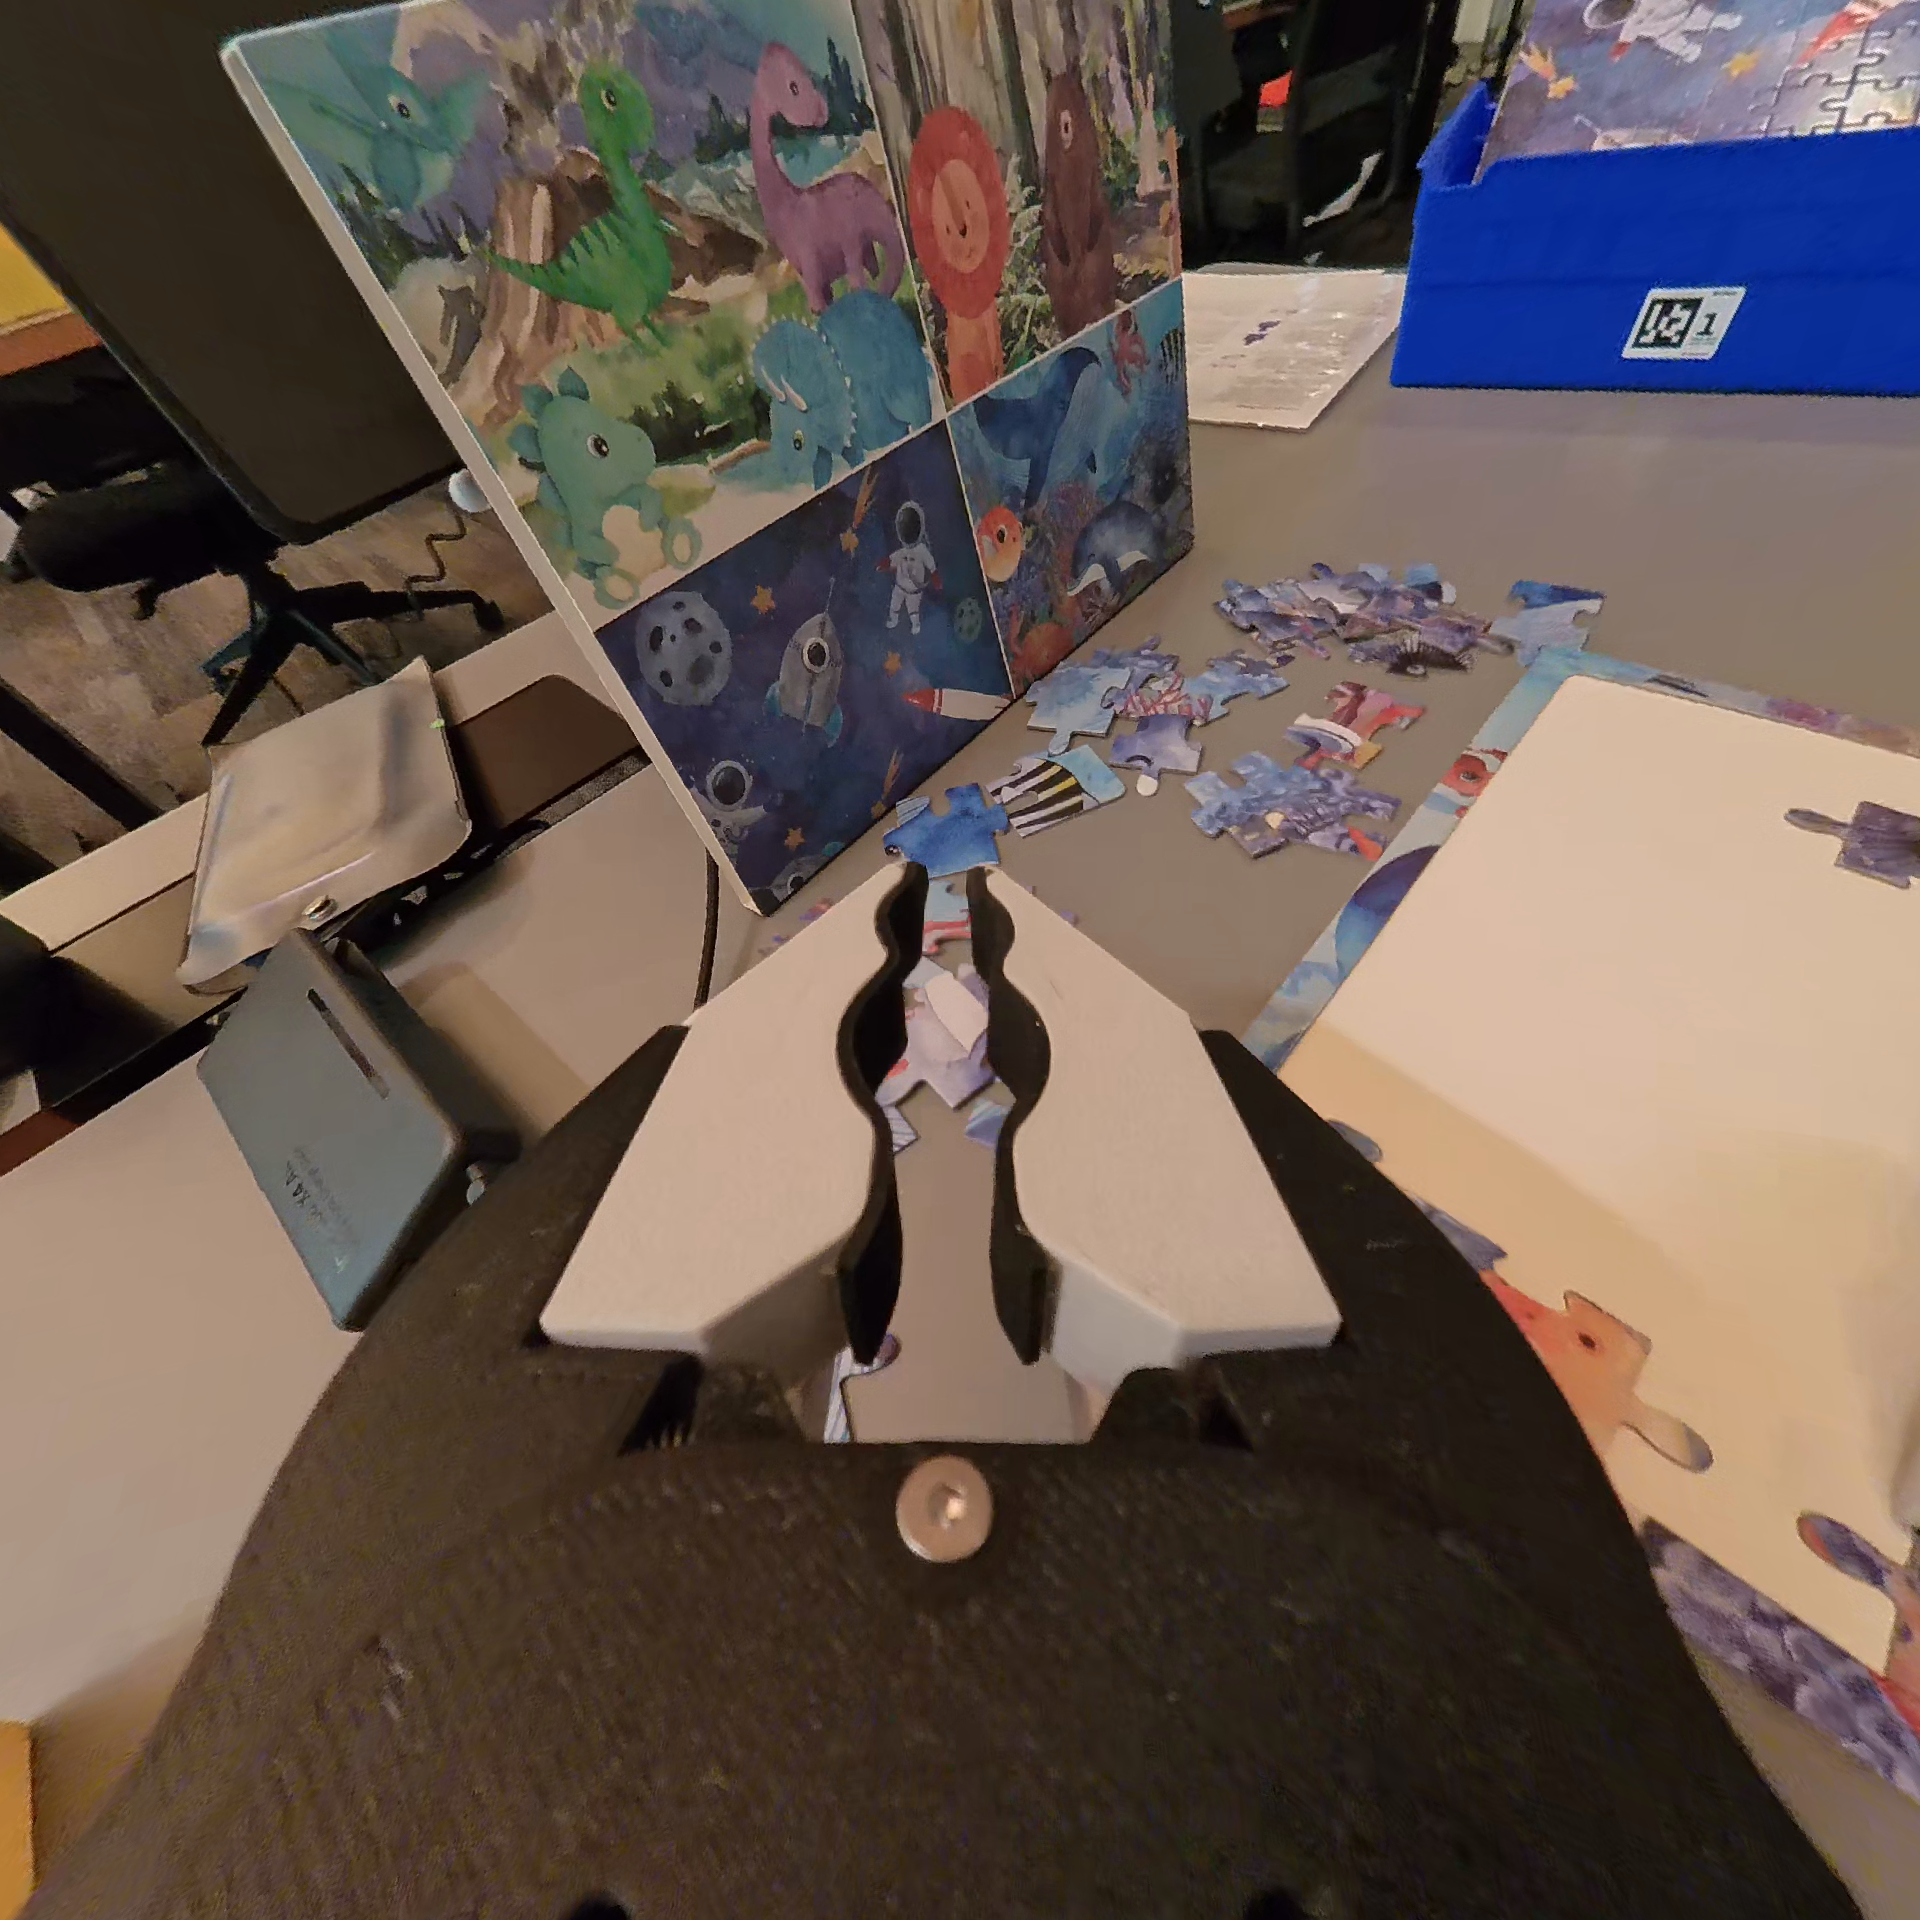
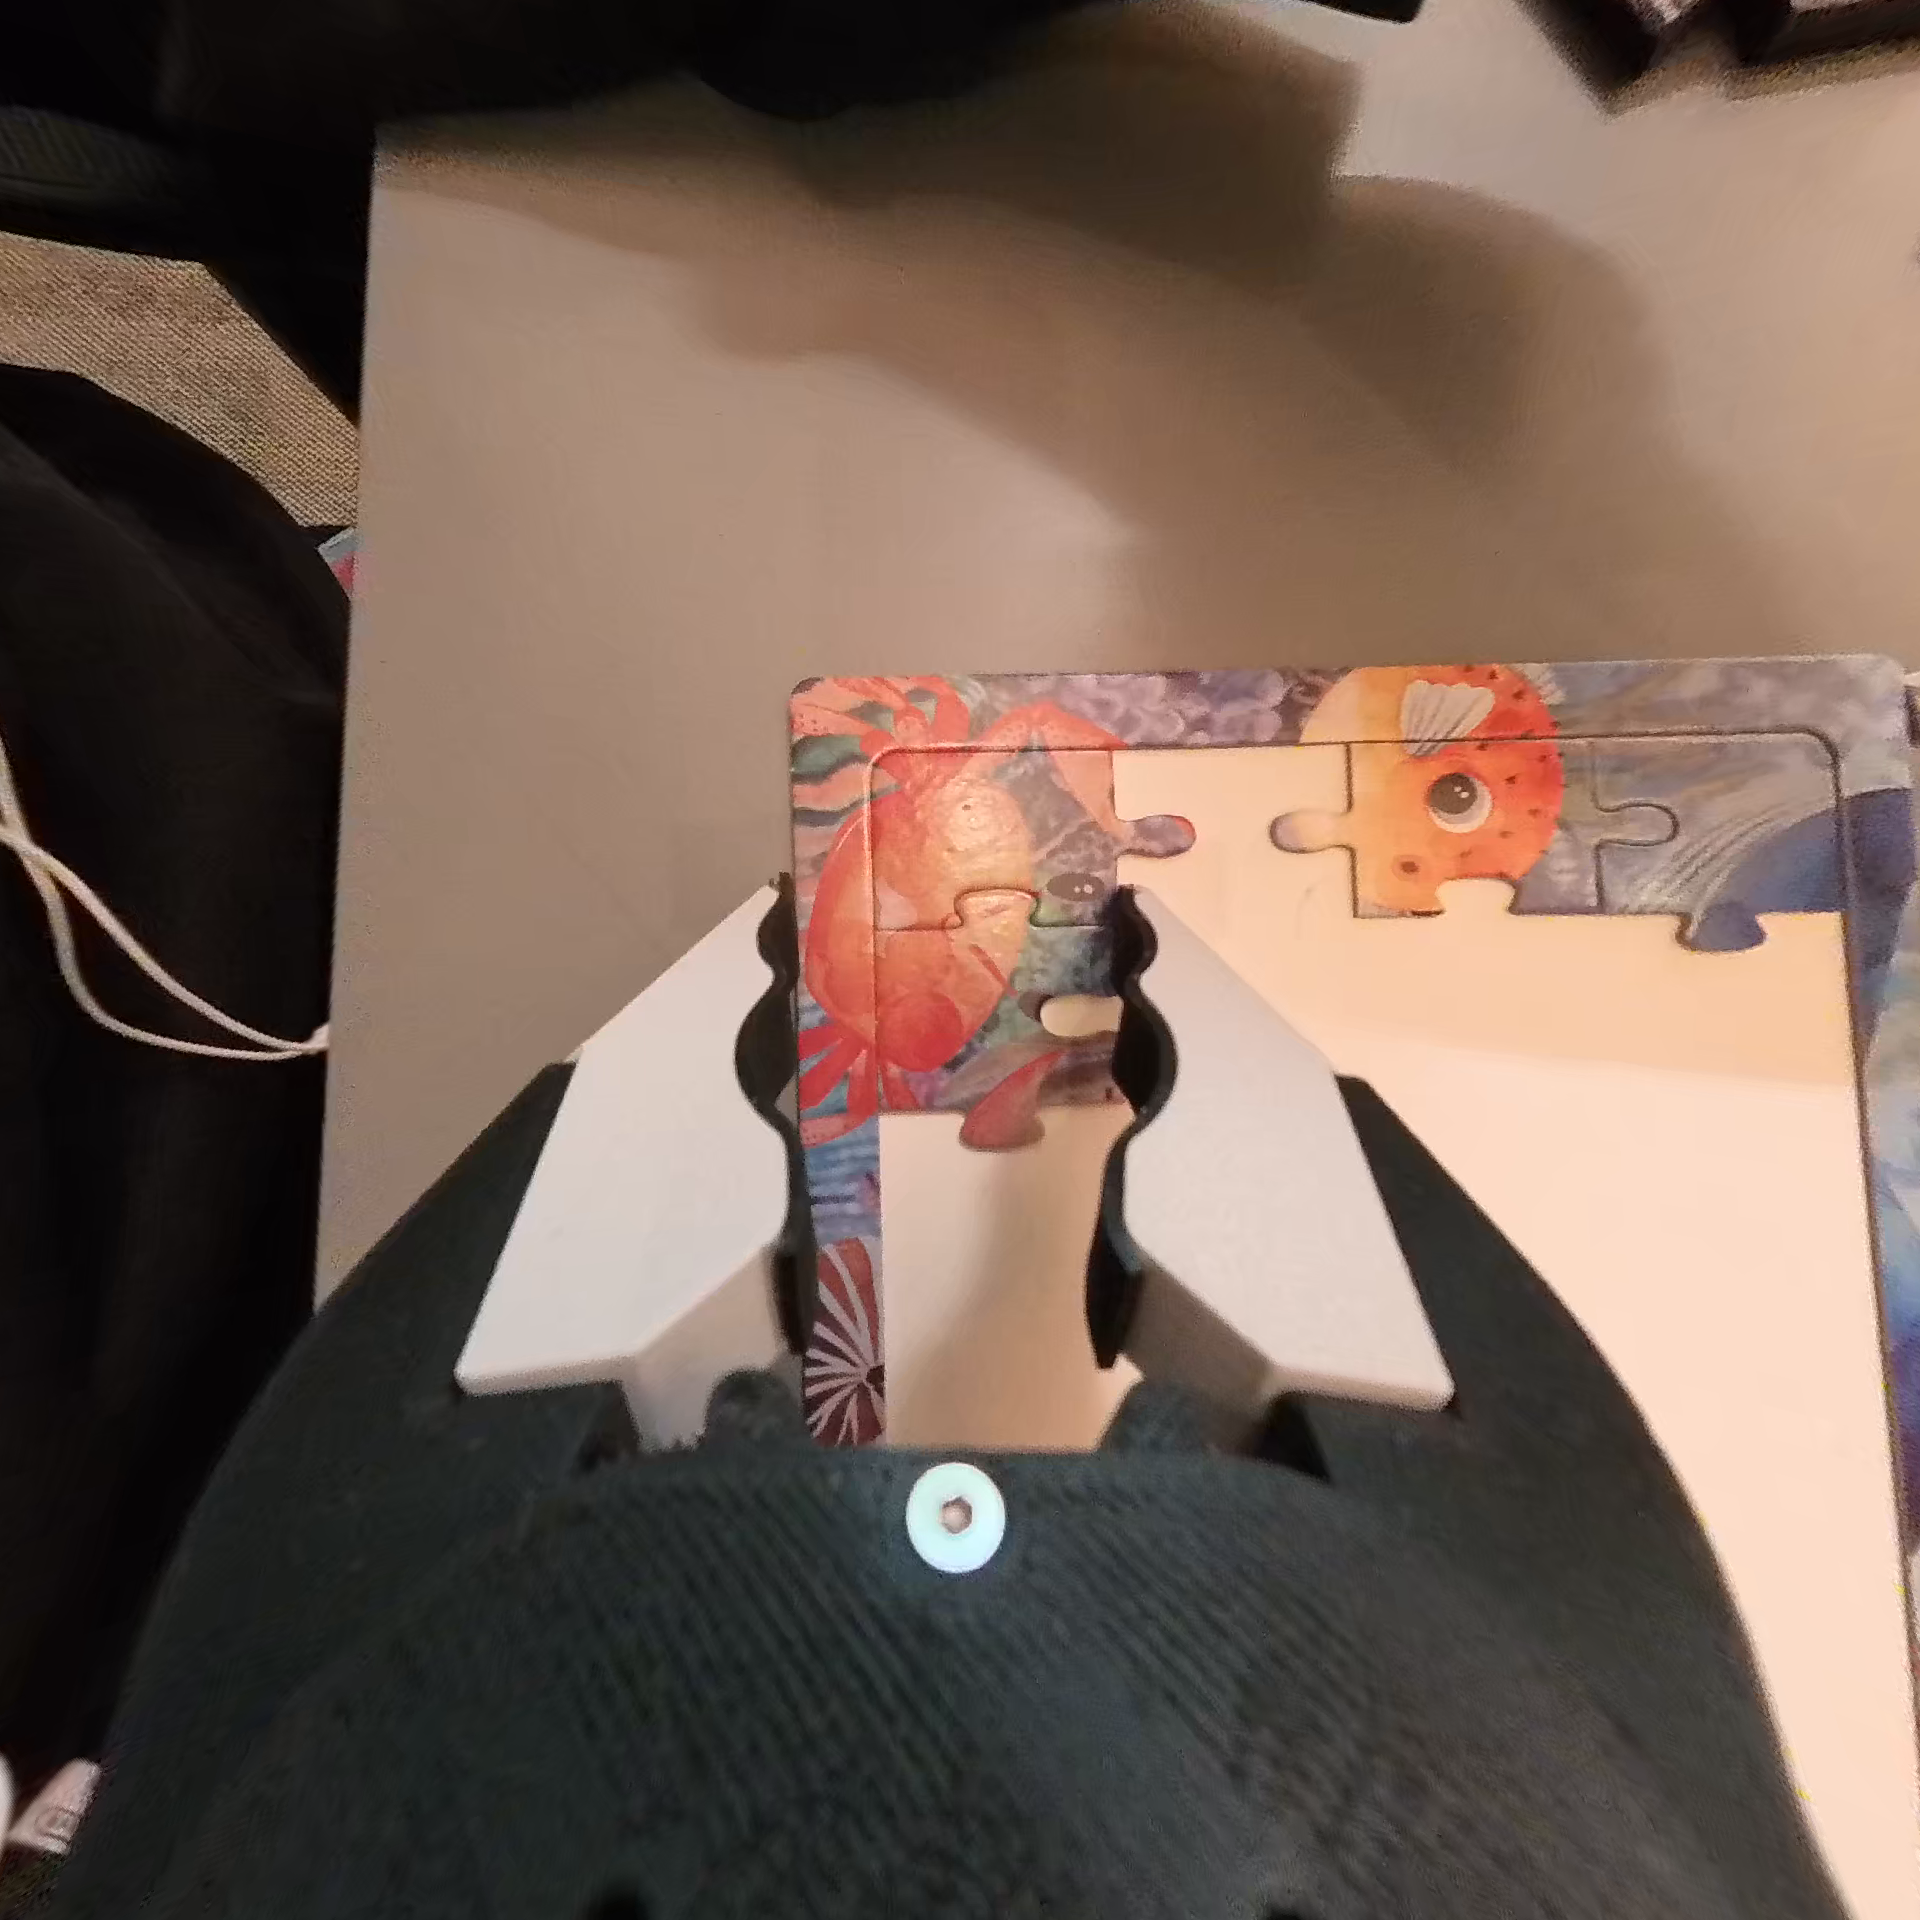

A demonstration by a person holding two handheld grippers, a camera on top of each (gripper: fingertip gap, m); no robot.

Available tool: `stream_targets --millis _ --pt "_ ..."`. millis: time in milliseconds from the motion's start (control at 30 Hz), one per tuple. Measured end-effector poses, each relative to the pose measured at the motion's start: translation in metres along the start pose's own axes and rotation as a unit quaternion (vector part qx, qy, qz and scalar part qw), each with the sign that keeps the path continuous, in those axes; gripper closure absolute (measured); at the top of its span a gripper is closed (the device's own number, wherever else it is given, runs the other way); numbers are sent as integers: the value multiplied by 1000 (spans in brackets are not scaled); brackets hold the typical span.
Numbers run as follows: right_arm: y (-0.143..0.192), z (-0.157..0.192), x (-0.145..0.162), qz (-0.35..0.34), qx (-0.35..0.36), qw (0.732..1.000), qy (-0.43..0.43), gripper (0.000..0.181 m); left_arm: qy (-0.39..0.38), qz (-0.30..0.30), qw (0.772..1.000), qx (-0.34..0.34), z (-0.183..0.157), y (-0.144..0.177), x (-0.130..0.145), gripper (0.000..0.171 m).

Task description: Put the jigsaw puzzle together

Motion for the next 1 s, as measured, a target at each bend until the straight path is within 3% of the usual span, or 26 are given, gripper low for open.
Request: stream_targets --millis 100,133,200,367,533,600,700,1000 --pt "4 -2 0 2 6 1000 12 111 -7 4 1000 -1 -2 -2 1 166" --pt "10 -5 -1 0 19 999 26 102 -8 6 1000 1 -3 -3 2 166" --pt "34 -23 -8 -33 60 997 43 98 -6 6 1000 4 -5 -4 3 166" --pt "116 -111 -14 -178 173 969 -5 101 -8 12 1000 12 -8 -7 5 166" --pt "148 -200 42 -294 236 919 -114 119 6 18 998 59 -16 -9 10 171" --pt "147 -205 62 -315 213 913 -150 124 10 22 998 58 -14 -10 14 171" --pt "153 -210 77 -318 243 903 -155 141 25 23 997 68 -16 -15 19 171" --pt "174 -213 77 -402 208 868 -204 148 9 64 994 85 -32 -32 36 168"
Point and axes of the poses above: each gripper's, where its closed fingertips meet, y back along the fingers, x out of its underside, z = x × y across the jaws, the point moved 5 cm from there along y, back along the fingers, and after that the axes turned 15 degrees about -y, right-handed, at the moved point
